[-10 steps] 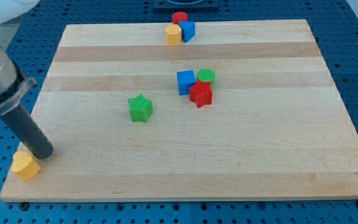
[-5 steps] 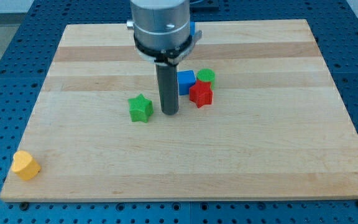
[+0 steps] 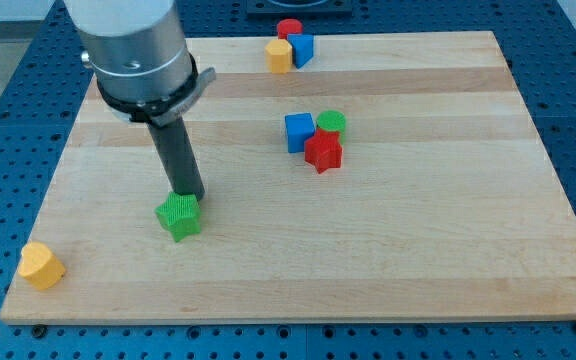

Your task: Move the green star closer to the yellow heart

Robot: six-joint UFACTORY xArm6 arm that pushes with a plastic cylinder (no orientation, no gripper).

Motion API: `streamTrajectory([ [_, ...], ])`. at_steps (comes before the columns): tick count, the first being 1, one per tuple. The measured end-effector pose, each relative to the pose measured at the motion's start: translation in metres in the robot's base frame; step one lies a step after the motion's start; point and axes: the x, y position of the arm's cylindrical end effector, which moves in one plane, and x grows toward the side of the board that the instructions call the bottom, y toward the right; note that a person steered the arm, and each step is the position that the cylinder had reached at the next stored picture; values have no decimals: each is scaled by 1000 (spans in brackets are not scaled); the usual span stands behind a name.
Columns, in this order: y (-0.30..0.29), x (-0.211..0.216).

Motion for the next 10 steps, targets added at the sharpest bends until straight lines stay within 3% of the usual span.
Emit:
streamTrajectory([
  [2,38,21],
  [5,-21,21],
  [8,-32,58],
  [10,-38,61],
])
